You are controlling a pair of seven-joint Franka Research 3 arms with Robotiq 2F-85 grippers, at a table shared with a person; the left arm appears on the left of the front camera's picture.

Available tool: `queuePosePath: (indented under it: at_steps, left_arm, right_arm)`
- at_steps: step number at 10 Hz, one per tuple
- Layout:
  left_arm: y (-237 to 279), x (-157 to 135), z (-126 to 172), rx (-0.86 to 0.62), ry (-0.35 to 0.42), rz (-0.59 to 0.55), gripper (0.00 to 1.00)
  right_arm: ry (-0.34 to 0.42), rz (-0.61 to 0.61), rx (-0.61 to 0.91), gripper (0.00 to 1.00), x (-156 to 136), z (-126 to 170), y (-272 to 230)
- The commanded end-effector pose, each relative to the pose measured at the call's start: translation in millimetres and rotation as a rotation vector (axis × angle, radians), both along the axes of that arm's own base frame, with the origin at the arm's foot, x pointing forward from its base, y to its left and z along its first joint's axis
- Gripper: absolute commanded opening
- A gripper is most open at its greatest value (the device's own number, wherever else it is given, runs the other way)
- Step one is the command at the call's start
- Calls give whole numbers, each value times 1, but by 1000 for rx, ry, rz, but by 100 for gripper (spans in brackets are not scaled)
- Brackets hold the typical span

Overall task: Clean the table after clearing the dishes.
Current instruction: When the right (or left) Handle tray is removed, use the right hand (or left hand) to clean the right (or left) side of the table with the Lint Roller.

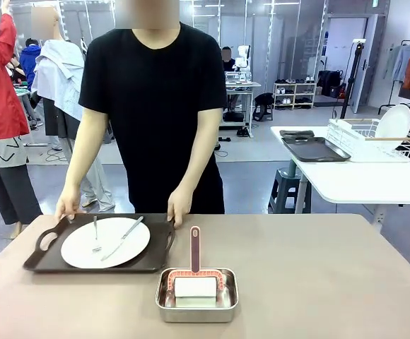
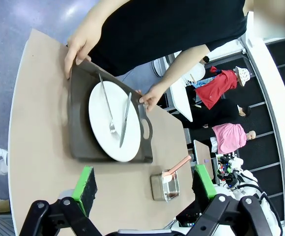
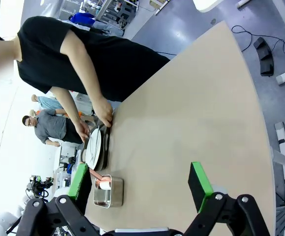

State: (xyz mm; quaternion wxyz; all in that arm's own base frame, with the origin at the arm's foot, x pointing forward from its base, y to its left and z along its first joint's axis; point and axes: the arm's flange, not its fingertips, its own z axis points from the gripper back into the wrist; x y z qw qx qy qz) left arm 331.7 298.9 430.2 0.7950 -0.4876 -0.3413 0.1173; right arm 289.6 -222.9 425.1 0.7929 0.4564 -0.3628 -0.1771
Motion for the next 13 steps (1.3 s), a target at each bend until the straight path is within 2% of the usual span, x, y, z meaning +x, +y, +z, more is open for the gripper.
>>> queuePosePath:
  at_steps: [1, 4, 6, 7, 9, 11, 13]
  left_arm:
    - [3, -1, 3, -11, -13, -3, 100]
    - [0, 0, 0, 0, 0, 0, 100]
    - [-37, 28, 84, 190, -177, -153, 100]
    - [-67, 45, 131, 272, -285, -251, 100]
    - [-144, 74, 186, 355, -394, -455, 100]
    - [-231, 93, 213, 492, -446, -696, 100]
    - [-333, 103, 212, 647, -466, -988, 100]
  right_arm:
    - [-10, 0, 4, 100, 0, 1, 0]
    - [-10, 0, 4, 100, 0, 1, 0]
    - [-10, 0, 4, 100, 0, 1, 0]
    - [-10, 0, 4, 100, 0, 1, 0]
    - [-10, 0, 4, 100, 0, 1, 0]
    - [-10, 0, 4, 100, 0, 1, 0]
    - [-10, 0, 4, 100, 0, 1, 0]
